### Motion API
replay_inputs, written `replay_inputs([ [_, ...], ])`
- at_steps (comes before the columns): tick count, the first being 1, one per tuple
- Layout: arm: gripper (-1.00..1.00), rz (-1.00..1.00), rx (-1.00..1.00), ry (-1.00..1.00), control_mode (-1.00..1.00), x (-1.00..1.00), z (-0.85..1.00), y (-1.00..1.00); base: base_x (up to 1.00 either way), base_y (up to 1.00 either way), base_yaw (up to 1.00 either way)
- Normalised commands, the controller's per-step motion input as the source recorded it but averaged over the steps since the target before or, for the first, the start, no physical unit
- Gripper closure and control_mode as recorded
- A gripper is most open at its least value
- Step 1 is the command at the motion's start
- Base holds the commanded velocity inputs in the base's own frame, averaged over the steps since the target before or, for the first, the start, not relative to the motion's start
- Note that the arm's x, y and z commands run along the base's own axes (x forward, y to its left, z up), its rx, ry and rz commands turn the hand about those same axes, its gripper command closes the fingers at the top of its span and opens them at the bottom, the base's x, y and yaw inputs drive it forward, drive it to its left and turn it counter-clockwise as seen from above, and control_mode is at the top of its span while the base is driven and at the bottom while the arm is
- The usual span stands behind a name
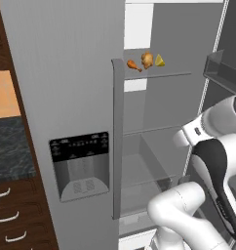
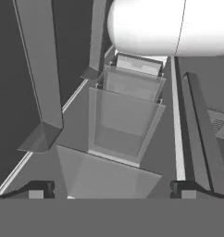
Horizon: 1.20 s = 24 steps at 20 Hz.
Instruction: Place one lemon wedge and one chicken drumstick in each tupperware on the nearby counter, to pack two identical lunches.
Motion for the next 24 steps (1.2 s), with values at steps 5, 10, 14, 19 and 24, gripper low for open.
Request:
replay_inputs([
  [5, -1.0, 0.02, 0.11, -0.22, -1.0, 0.53, 0.7, 0.19, 0.0, 0.0, 0.0],
  [10, -1.0, 0.01, 0.02, -0.09, -1.0, 0.45, 0.48, 0.0, 0.0, 0.0, 0.0],
  [14, -1.0, -0.11, 0.02, -0.03, -1.0, 0.59, 0.32, 0.04, 0.0, 0.0, 0.0],
  [19, -1.0, -0.24, 0.13, -0.05, -1.0, 0.39, 0.23, 0.0, 0.0, 0.0, 0.0],
  [24, -1.0, -0.18, 0.21, -0.01, -1.0, 0.28, 0.41, 0.0, 0.0, 0.0, 0.0],
])
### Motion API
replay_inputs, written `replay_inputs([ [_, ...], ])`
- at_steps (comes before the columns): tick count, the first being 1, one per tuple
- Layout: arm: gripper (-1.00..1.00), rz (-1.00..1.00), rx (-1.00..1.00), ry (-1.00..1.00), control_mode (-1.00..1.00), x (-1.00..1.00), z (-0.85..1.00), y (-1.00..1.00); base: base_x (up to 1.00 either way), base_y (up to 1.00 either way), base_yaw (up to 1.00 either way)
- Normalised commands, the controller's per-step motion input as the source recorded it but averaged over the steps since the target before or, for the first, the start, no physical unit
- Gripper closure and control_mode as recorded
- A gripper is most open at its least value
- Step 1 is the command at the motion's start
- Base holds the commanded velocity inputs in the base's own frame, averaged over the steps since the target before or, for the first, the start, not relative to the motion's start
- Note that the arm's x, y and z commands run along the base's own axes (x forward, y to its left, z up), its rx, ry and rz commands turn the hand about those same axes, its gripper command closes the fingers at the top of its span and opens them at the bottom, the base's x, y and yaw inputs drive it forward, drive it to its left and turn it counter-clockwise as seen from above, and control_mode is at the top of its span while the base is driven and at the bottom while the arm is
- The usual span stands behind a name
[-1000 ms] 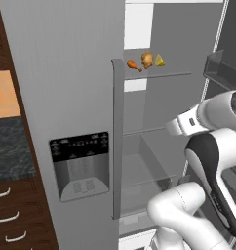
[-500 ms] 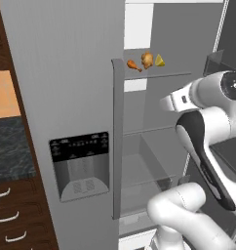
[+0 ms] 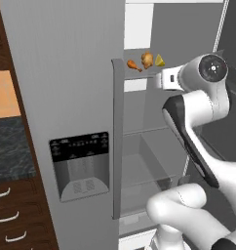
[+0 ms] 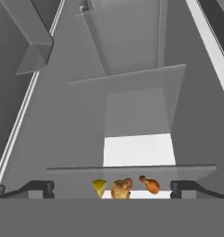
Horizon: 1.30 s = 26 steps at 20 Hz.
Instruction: Place one lemon wedge and one chicken drumstick in each tupperware on the nearby counter, to pack two identical lunches.
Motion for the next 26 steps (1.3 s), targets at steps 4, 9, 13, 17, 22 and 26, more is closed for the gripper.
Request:
replay_inputs([
  [4, -1.0, -0.03, 0.19, 0.04, -1.0, 0.44, 0.18, -0.42, 0.0, 0.0, 0.0],
  [9, -1.0, 0.0, 0.02, 0.13, -1.0, 0.83, -0.12, -0.32, 0.0, 0.0, 0.0],
  [13, -1.0, -0.01, 0.0, 0.13, -1.0, 1.0, -0.16, 0.0, 0.0, 0.0, 0.0],
  [17, -1.0, -0.06, 0.0, 0.03, -1.0, 0.96, -0.06, -0.12, 0.0, 0.0, 0.0],
  [22, -1.0, -0.03, 0.0, 0.02, -1.0, 0.84, -0.03, -0.35, 0.0, 0.0, 0.0],
  [26, -1.0, 0.0, 0.0, 0.01, -1.0, 0.82, -0.08, -0.19, 0.0, 0.0, 0.0],
])
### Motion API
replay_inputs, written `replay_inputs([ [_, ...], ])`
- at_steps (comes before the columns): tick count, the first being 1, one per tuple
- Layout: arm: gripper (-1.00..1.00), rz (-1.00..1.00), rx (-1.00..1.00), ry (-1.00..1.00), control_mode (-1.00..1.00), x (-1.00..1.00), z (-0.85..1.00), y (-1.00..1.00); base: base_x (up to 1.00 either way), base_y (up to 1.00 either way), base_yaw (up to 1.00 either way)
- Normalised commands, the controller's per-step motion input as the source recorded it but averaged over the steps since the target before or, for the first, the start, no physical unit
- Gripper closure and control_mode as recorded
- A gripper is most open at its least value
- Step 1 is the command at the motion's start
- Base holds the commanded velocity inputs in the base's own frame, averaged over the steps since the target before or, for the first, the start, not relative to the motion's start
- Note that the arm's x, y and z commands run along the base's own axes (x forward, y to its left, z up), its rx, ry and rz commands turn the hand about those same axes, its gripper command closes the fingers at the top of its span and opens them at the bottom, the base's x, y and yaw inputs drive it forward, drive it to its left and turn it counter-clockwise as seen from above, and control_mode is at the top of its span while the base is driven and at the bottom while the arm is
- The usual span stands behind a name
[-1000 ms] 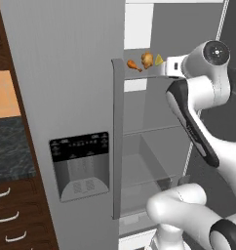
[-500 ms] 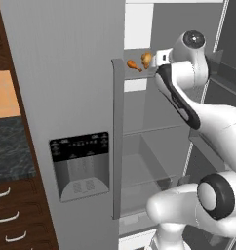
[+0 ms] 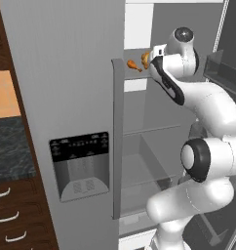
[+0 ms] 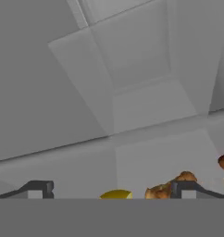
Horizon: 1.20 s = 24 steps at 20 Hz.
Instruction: Place one lemon wedge and one chicken drumstick in each tupperware on the nearby counter, to pack two identical lunches.
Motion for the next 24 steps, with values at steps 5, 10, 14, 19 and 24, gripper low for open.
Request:
replay_inputs([
  [5, -1.0, 0.0, 0.0, 0.0, -1.0, 0.81, -0.11, -0.2, 0.0, 0.0, 0.0],
  [10, -1.0, 0.0, 0.0, 0.02, -1.0, 0.75, -0.18, -0.16, 0.0, 0.0, 0.0],
  [14, -1.0, 0.0, 0.0, 0.05, -1.0, 0.8, -0.12, -0.14, 0.0, 0.0, 0.0],
  [19, 1.0, 0.0, 0.0, 0.02, -1.0, 0.68, -0.13, -0.13, 0.0, 0.0, 0.0],
  [24, 1.0, 0.01, -0.04, -0.01, -1.0, 0.3, -0.44, 0.0, 0.0, 0.0, 0.0],
])
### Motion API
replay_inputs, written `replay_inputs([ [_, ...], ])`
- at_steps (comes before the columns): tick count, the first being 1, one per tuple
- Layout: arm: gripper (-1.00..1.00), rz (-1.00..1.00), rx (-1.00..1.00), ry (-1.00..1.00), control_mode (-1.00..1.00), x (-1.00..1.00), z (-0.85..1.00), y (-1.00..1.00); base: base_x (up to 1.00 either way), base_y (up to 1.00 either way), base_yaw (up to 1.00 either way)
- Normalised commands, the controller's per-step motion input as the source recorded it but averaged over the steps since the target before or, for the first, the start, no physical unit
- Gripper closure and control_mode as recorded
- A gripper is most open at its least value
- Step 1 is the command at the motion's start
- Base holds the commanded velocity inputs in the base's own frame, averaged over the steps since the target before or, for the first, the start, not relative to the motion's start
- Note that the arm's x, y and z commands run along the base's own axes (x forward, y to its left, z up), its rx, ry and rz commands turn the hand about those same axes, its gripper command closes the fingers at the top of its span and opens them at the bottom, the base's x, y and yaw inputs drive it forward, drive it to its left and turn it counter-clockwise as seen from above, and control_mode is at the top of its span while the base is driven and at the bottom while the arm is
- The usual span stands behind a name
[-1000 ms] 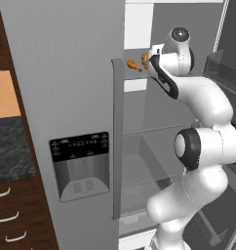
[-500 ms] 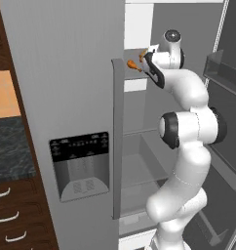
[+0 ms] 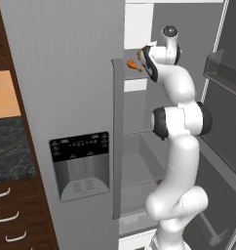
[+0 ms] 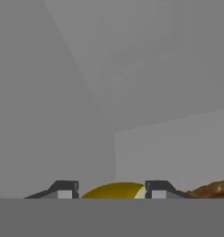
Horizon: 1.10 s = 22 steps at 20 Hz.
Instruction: Place one lemon wedge and one chicken drumstick in each tupperware on the nearby counter, to pack two identical lunches.
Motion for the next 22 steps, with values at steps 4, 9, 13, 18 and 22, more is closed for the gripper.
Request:
replay_inputs([
  [4, 1.0, 0.03, -0.1, -0.08, -1.0, -0.07, -0.34, 0.06, 0.0, 0.0, 0.0],
  [9, 1.0, 0.0, -0.1, -0.08, -1.0, -0.8, -0.13, 0.2, 0.0, 0.0, 0.0],
  [13, 1.0, 0.01, -0.03, -0.1, -1.0, -1.0, 0.0, 0.21, 0.0, 0.0, 0.0],
  [18, 1.0, 0.02, 0.0, -0.02, -1.0, -1.0, 0.0, 0.22, 0.0, 0.0, 0.0],
  [22, 1.0, 0.03, 0.0, 0.0, -1.0, -1.0, 0.02, 0.2, 0.0, 0.0, 0.0],
])
